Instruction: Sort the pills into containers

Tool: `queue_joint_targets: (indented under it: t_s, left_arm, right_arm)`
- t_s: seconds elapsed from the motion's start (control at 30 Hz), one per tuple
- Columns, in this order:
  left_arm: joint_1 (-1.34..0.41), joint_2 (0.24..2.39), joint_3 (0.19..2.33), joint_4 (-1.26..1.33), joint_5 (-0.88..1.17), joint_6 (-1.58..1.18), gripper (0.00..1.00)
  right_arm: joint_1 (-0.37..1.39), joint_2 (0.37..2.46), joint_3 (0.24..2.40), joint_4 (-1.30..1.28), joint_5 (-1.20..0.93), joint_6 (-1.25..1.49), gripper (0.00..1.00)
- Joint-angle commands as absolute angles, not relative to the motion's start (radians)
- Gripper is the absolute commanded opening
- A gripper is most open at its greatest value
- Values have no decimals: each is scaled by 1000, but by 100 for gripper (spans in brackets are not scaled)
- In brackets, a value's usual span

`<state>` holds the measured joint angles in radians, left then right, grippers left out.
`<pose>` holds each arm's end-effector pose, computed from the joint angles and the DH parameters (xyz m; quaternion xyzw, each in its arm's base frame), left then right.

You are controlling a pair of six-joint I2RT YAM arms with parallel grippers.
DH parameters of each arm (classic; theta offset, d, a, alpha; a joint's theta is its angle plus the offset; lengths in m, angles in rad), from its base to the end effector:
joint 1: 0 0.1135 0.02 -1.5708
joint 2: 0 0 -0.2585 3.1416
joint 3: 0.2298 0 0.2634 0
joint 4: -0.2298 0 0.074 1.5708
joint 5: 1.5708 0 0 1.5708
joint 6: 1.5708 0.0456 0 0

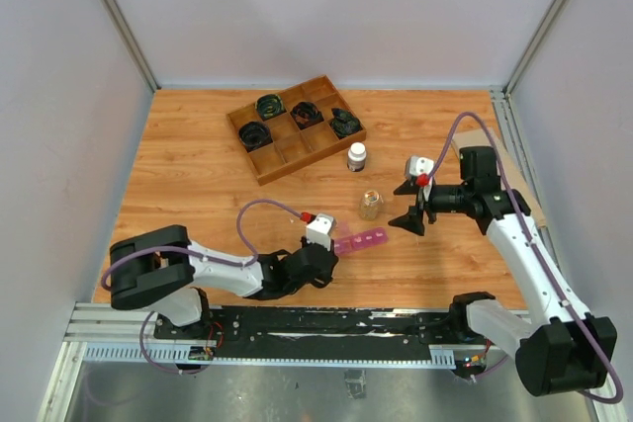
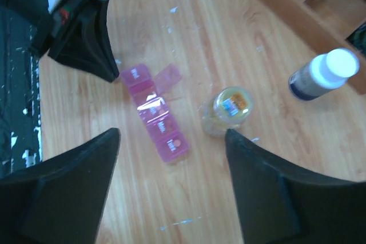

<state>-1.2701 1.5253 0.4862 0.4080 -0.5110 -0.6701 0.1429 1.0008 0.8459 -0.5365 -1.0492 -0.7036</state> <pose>0.1048 -0.2626 0.1140 0.1456 0.8580 -0.2340 0.4335 0.2098 0.0701 0.2892 -0.5161 0.6265 0.3336 0.4794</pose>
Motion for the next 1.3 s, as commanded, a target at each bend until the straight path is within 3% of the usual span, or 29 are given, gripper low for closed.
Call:
queue_joint_targets:
  t_s: [0.0, 0.1, 0.27, 0.37, 0.63, 0.87, 1.27]
  left_arm:
    - [-1267, 1419, 447, 434, -458, -587, 13]
    - [-1267, 1333, 406, 440, -312, -530, 17]
    - [-1265, 1138, 300, 482, -273, -521, 41]
    - [-1231, 1032, 238, 565, -227, -521, 49]
    - [-1127, 922, 163, 665, -132, -533, 49]
    - [-1109, 895, 114, 725, -138, -543, 50]
    - [-1077, 1031, 99, 941, -61, -579, 35]
  right_arm:
    - [196, 1041, 814, -794, -1076, -1200, 85]
    - [281, 1039, 763, -823, -1023, -1392, 99]
    - [379, 1119, 745, -760, -938, -1506, 99]
    - [401, 1260, 823, -771, -917, -1514, 98]
    - [520, 1441, 850, -636, -701, -1344, 96]
    - [567, 1517, 861, -555, -581, -1252, 87]
    - [602, 1563, 862, -529, -534, -1209, 65]
